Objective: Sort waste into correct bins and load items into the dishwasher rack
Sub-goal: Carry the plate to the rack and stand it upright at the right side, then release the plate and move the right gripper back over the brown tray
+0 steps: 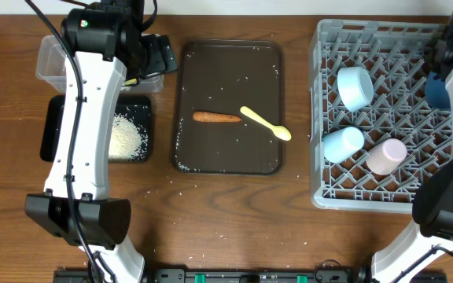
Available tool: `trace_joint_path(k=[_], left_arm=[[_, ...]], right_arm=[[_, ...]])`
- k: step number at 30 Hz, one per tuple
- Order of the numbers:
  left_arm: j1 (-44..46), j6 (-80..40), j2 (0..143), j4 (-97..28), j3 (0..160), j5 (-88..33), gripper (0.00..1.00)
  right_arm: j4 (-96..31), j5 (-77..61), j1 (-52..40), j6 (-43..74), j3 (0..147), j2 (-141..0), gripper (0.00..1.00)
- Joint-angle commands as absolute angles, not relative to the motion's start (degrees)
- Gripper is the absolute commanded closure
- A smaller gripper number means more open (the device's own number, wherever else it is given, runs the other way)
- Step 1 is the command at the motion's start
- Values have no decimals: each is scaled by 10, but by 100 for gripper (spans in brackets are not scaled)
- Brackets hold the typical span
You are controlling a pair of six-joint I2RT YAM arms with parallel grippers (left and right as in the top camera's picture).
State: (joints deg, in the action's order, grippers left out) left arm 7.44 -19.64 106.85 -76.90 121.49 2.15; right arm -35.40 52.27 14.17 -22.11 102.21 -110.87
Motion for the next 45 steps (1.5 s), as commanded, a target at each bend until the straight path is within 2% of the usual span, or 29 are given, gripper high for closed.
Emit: trace_joint_path(k=[1, 11, 20, 32, 39, 41, 43, 45], left_arm=[[73, -197, 1073, -771, 1218, 33, 2], [73, -198, 1073, -771, 1218, 33, 2], [73, -198, 1073, -771, 1218, 33, 2], [73, -197, 1073, -771, 1218, 33, 2], [73, -197, 1073, -771, 1218, 33, 2], [73, -197, 1073, -771, 1218, 33, 2], [73, -197, 1073, -771, 1218, 33, 2], [73, -197, 1073, -771, 1218, 33, 2]], right_arm=[[-367, 404, 136, -245, 1019, -1117, 99], [-366, 358, 130, -367, 1019, -1117, 99], [-357, 271, 131, -530, 1019, -1117, 99], [-350, 200, 123, -566, 1019, -1145, 99], [-357, 167, 83, -557, 1019, -1146, 70], [-357, 167, 74, -557, 1019, -1146, 57], [-355, 167, 67, -550, 1019, -1146, 33], [-347, 167, 65, -520, 1019, -1146, 18]])
